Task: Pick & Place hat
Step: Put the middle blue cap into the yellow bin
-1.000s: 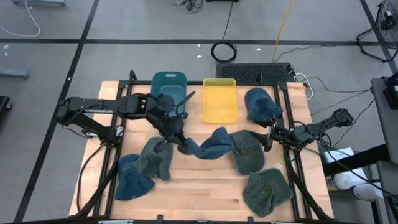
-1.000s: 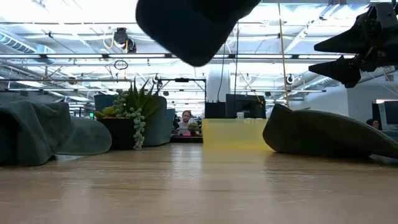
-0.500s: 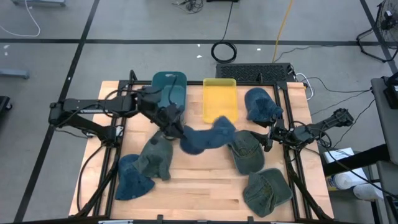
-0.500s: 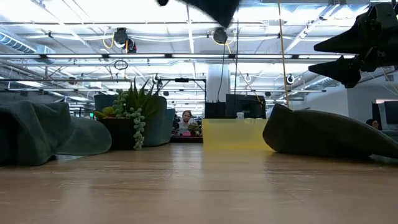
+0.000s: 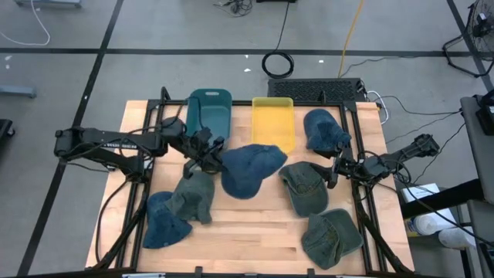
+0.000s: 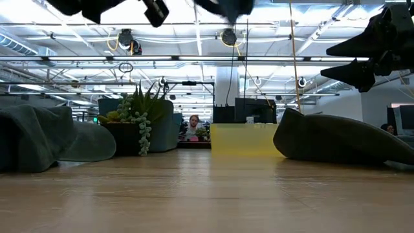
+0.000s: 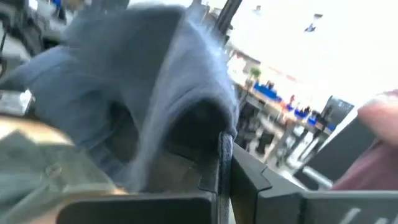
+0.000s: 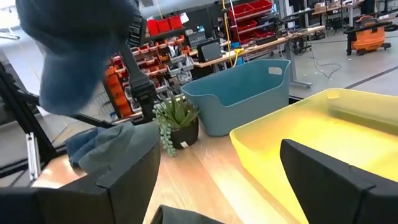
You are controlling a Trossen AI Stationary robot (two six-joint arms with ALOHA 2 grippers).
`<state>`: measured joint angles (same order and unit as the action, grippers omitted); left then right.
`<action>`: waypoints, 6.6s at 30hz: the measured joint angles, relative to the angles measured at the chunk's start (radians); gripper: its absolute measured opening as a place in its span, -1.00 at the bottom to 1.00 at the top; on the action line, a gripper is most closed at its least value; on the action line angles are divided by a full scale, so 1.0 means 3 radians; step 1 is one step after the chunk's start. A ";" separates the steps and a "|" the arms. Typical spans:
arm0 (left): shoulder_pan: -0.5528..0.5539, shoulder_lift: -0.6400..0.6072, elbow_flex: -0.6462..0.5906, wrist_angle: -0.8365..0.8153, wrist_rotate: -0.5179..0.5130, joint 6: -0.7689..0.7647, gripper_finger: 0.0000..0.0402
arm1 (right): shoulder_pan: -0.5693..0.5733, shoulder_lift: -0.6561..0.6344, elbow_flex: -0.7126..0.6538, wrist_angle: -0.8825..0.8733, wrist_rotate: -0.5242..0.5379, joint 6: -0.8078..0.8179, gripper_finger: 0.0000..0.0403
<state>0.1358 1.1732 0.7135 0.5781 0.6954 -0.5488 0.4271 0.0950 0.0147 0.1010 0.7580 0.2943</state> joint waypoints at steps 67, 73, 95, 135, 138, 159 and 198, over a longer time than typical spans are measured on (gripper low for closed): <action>0.0772 0.1370 0.0783 0.1319 0.0478 -0.0343 -0.94 | 0.0000 0.0015 0.0000 -0.0002 0.0001 0.0000 0.59; 0.0796 0.1464 0.0800 0.1637 0.0497 -0.0447 -0.94 | 0.0000 0.0013 0.0000 -0.0003 0.0001 0.0000 0.59; 0.0859 0.1465 0.0800 0.1630 0.0334 -0.0838 -0.94 | 0.0000 0.0015 0.0000 0.0000 0.0000 0.0000 0.59; 0.0855 0.1466 0.0800 0.1789 0.0599 -0.1085 -0.94 | -0.0003 0.0912 0.2090 0.1070 0.0780 -0.2103 0.59; 0.0858 0.1466 0.0799 0.1778 0.0568 -0.1088 -0.94 | 0.0000 0.1074 0.2531 0.0707 0.0778 -0.2213 0.59; 0.0859 0.1466 0.0799 0.1780 0.0655 -0.1097 -0.94 | 0.0000 0.2134 0.5091 -0.2422 0.0698 -0.1247 0.59; 0.0858 0.1466 0.0797 0.1745 0.0964 -0.1172 -0.94 | -0.2970 0.4091 0.5750 -0.3214 -0.3356 -0.0666 0.58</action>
<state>0.3932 1.6131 0.9527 1.1016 0.9847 -0.9004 -0.4638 1.3224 1.7397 -0.8633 -0.2487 0.0946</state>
